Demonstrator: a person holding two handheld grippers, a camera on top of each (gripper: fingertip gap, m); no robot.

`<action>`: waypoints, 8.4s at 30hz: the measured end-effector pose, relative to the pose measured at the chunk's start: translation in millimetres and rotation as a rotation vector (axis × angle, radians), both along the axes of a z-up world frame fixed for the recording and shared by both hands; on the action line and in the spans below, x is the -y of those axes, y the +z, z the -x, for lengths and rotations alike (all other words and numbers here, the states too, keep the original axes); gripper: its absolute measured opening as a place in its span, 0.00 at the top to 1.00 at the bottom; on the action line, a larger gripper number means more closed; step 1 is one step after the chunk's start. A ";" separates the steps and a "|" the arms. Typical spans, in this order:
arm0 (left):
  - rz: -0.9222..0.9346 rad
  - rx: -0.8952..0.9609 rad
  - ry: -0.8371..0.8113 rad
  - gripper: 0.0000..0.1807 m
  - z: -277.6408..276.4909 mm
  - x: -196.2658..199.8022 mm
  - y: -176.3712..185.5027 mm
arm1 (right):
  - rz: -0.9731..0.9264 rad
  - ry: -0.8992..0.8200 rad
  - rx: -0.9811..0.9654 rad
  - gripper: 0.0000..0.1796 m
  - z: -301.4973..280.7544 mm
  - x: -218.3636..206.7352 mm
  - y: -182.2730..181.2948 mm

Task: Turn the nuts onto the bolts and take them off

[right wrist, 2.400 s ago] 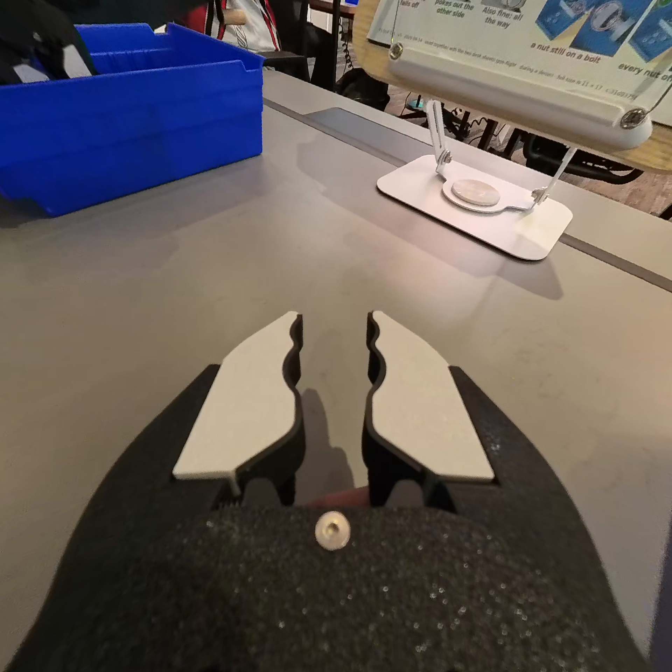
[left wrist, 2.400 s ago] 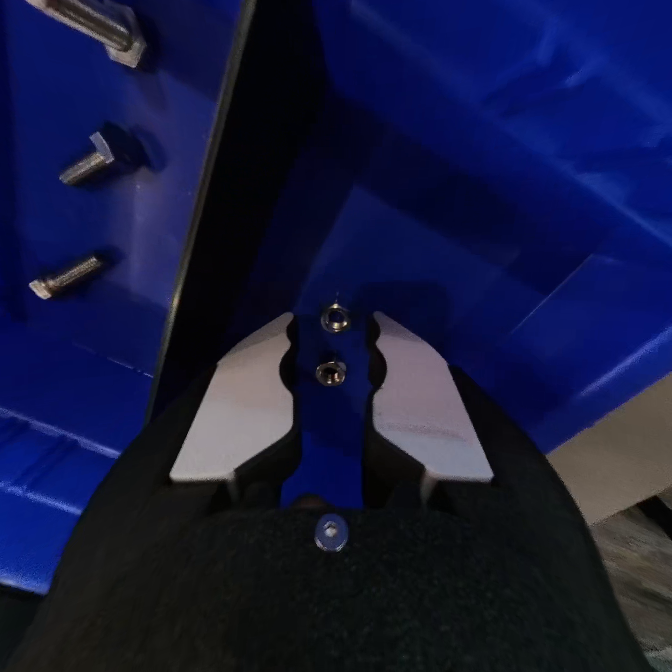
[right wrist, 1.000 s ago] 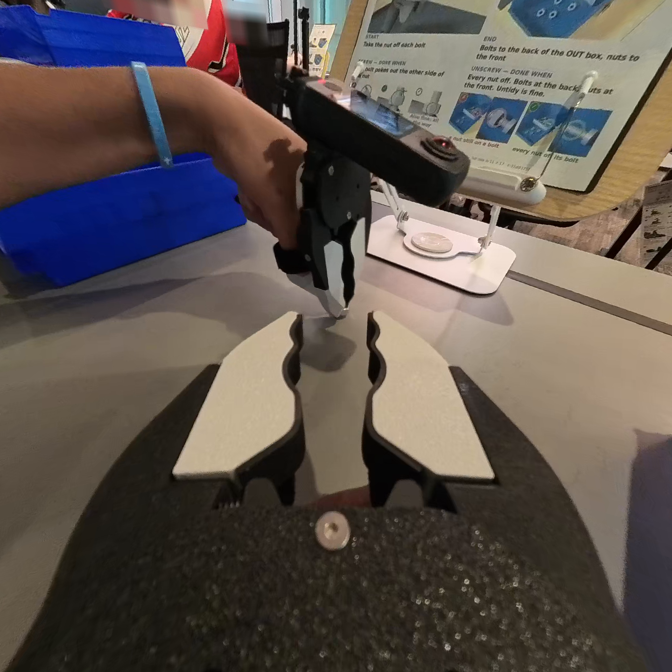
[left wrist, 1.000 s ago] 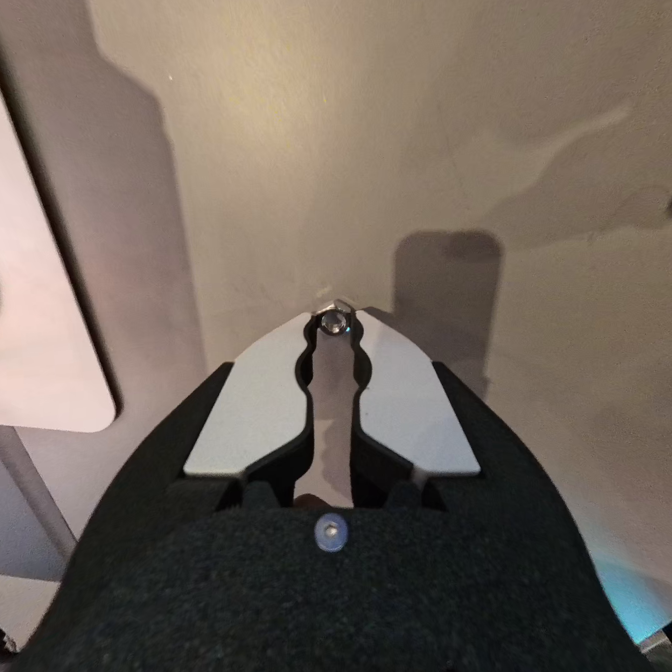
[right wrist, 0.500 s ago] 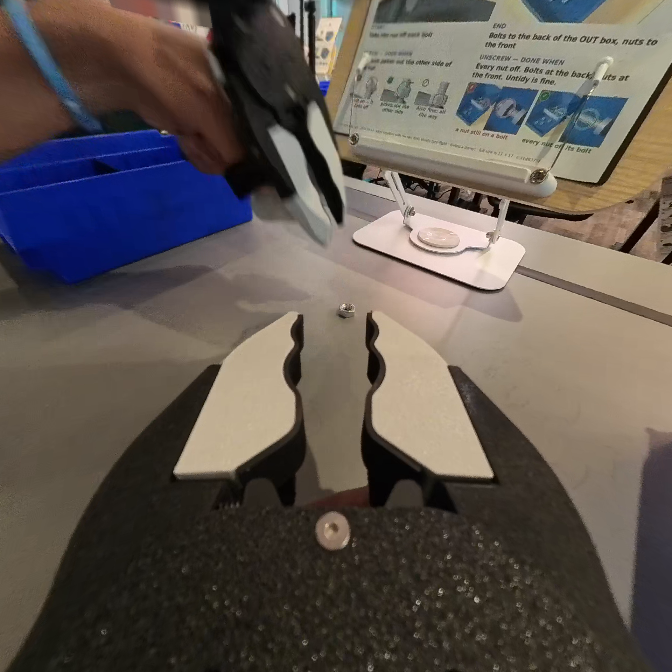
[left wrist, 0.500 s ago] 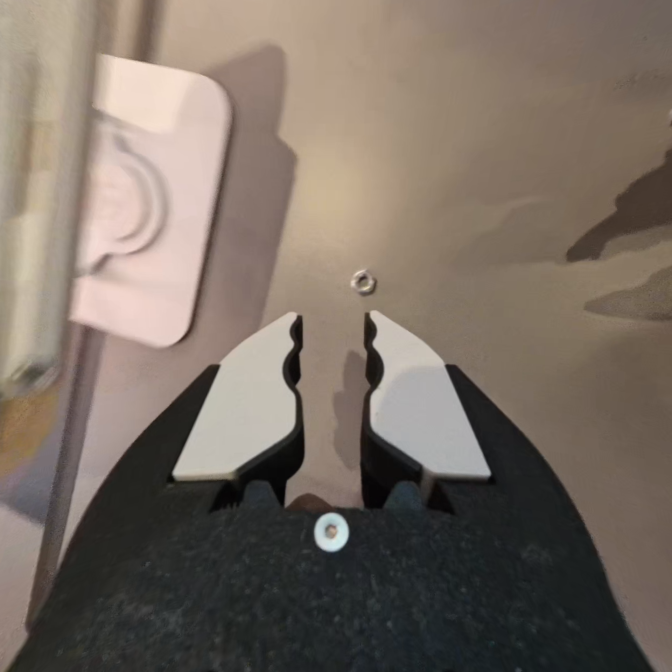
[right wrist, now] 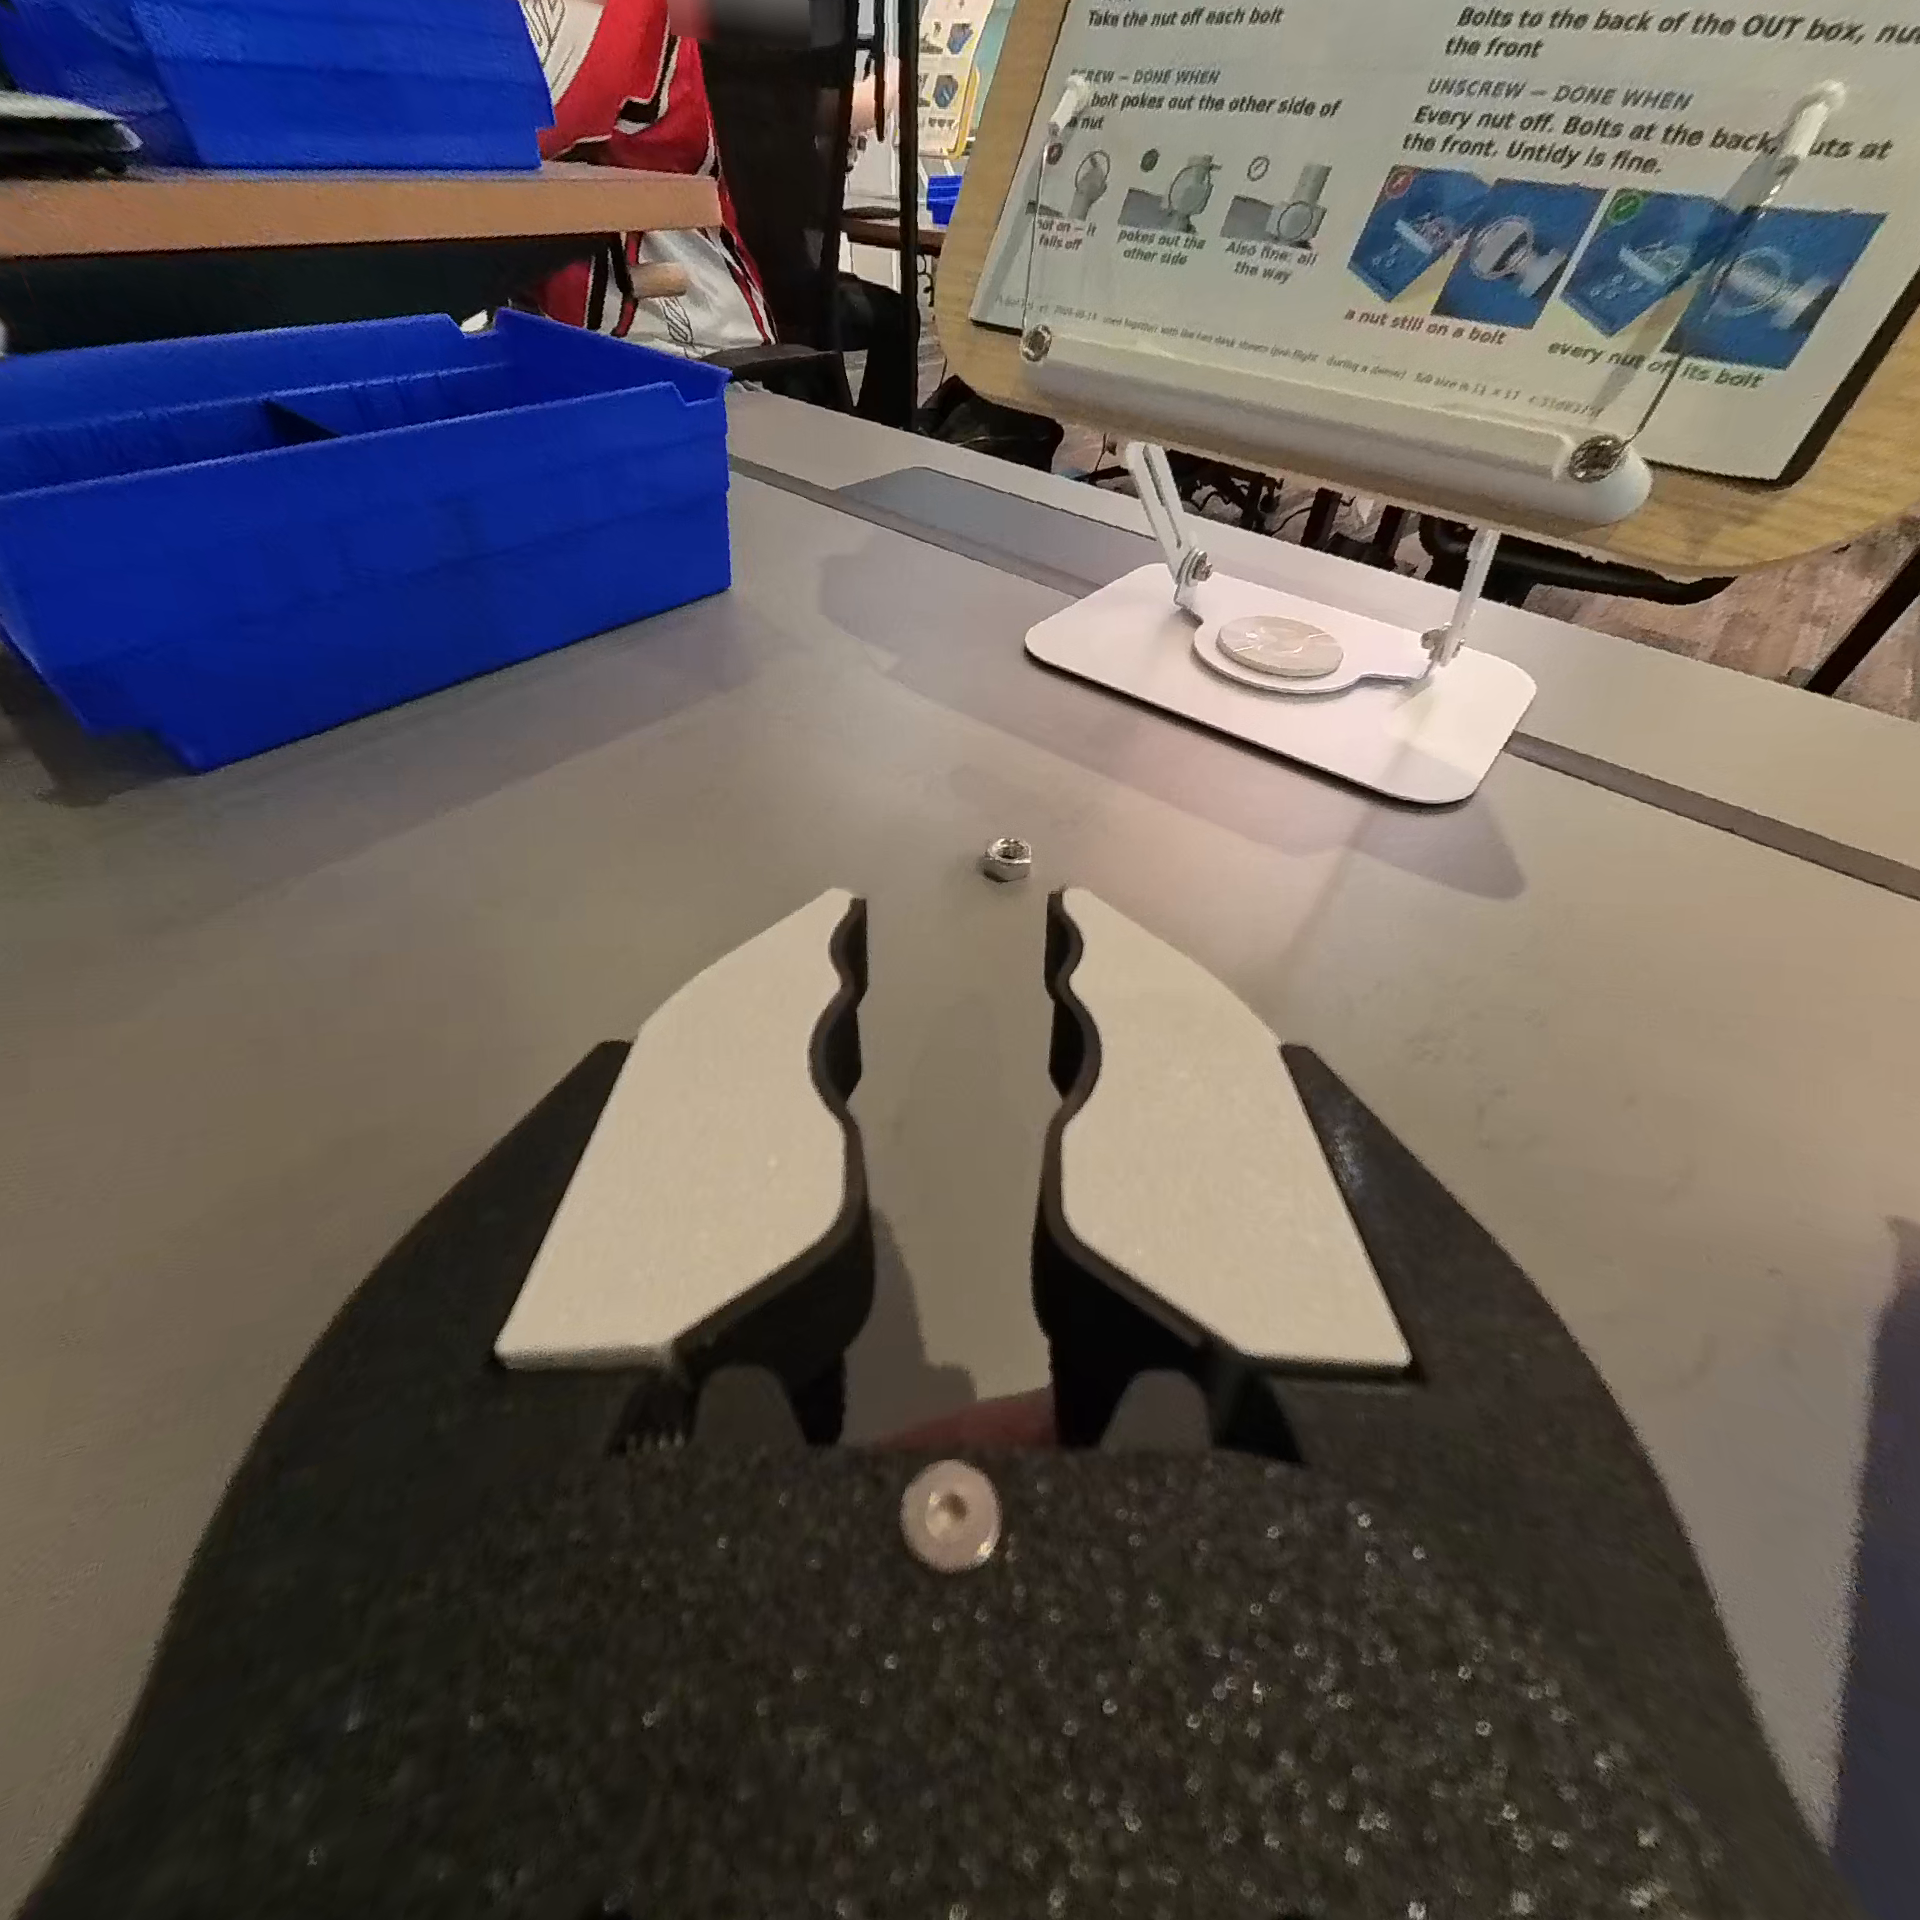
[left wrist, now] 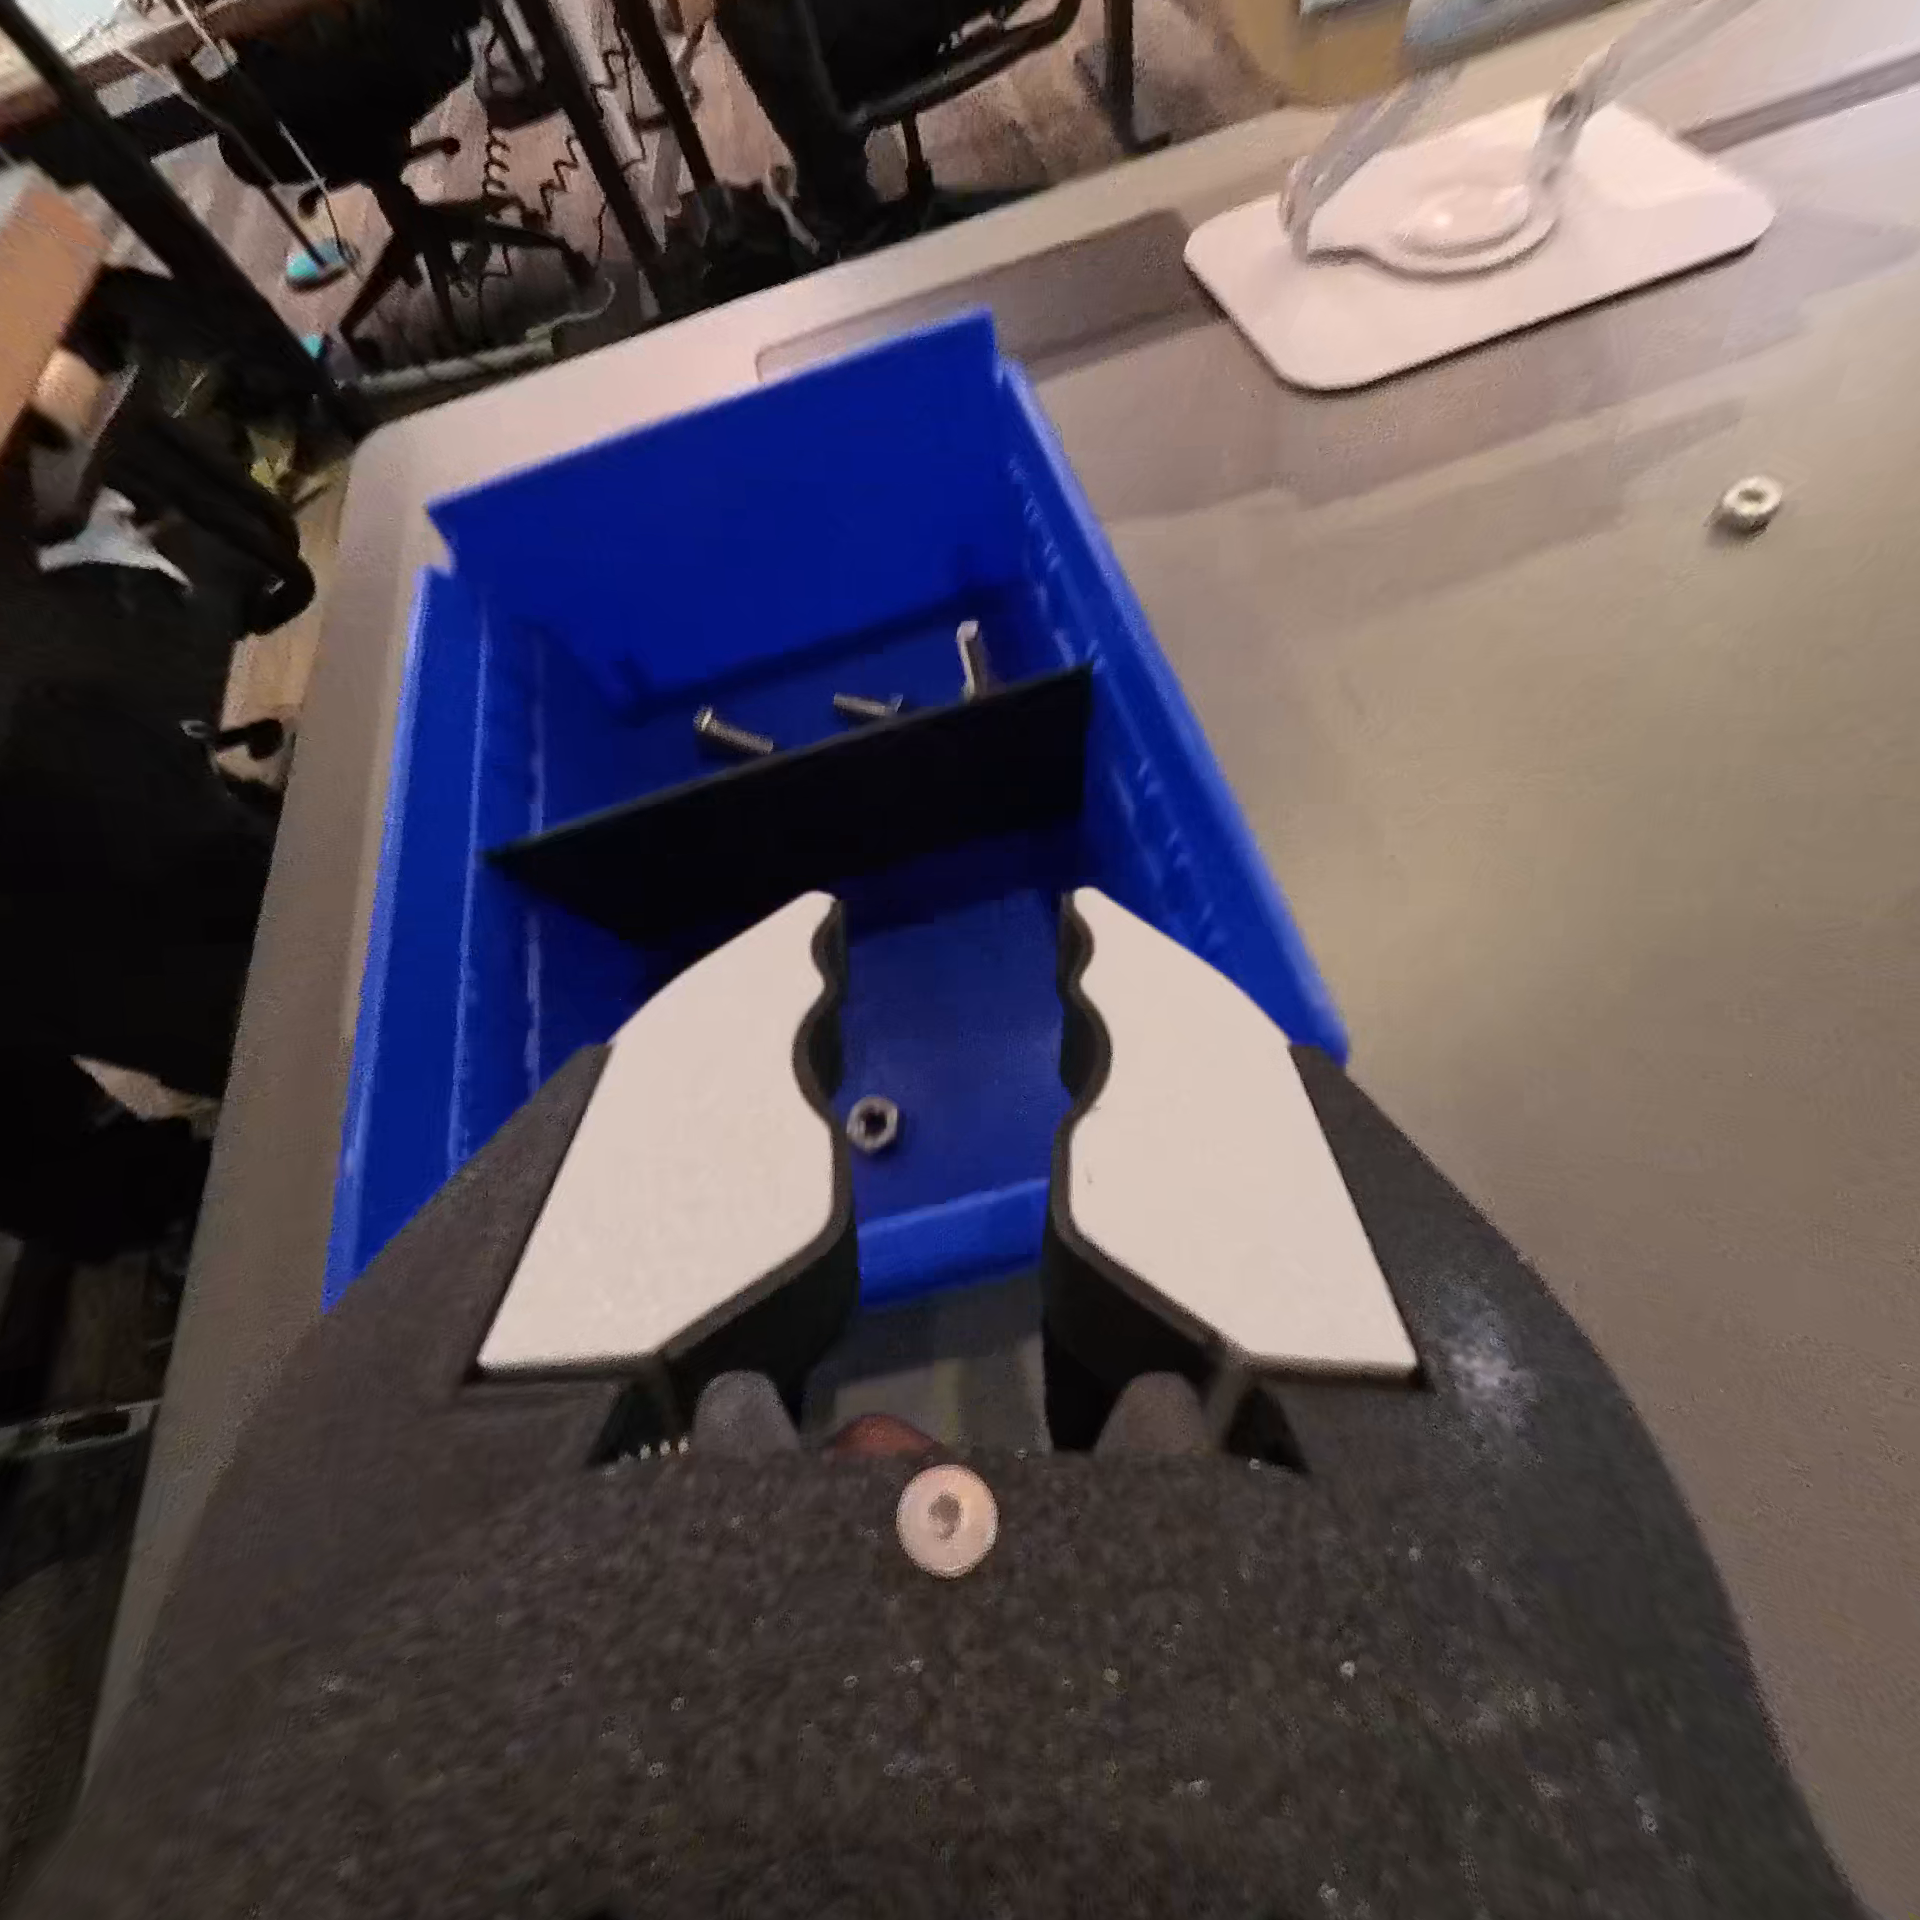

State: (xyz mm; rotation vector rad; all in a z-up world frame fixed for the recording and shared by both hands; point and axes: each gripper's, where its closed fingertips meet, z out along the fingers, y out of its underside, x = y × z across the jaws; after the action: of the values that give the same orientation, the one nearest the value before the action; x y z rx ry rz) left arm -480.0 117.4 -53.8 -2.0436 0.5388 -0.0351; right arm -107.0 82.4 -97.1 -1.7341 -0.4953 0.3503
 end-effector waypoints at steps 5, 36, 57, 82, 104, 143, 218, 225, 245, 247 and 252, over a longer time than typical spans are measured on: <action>0.044 0.000 -0.005 0.79 20.0 16.1 -30.4 | 0.011 0.003 -0.001 0.82 -0.7 -0.5 -2.6; 0.716 -0.356 -0.505 0.83 -37.0 -158.2 -94.1 | 0.086 0.050 -0.065 0.82 -2.7 -6.5 -6.3; 0.621 -0.469 -0.624 0.94 -54.0 -147.5 -39.9 | 0.101 0.080 -0.093 0.82 2.7 -4.0 -5.7; 0.607 -0.792 -1.231 0.95 -280.3 34.3 -108.3 | 0.022 0.049 -0.069 0.84 -4.2 0.7 3.0; 0.248 -0.210 -0.838 0.78 -286.2 20.9 -94.2 | 0.046 0.072 -0.035 0.83 2.6 2.9 -3.9; 0.216 0.062 -1.247 0.91 -301.5 83.8 -42.9 | -0.032 0.600 -0.088 0.87 77.0 65.1 53.1; -0.108 0.528 -1.059 0.82 -294.5 48.1 -7.0 | 0.130 0.708 -0.591 0.95 96.0 4.6 73.4; -0.075 0.574 -1.065 0.90 -294.9 49.3 -5.4 | 0.131 0.705 -0.593 0.95 94.7 4.3 72.9; -0.013 0.692 -1.106 0.90 -292.7 55.7 2.6 | 0.100 0.732 -0.601 0.95 94.1 10.4 77.6; -0.016 0.678 -1.106 0.91 -293.1 56.1 1.9 | 0.100 0.731 -0.594 0.95 94.3 10.6 77.1; -0.006 0.659 -1.122 0.91 -291.3 56.5 1.2 | 0.103 0.729 -0.580 0.95 94.5 11.8 76.4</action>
State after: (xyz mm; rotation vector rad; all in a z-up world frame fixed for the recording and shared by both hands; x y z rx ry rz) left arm -188.7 60.9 -52.6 -1.3530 1.1491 -1.2979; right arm -201.5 70.5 -20.7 -1.3998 -0.6686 1.3689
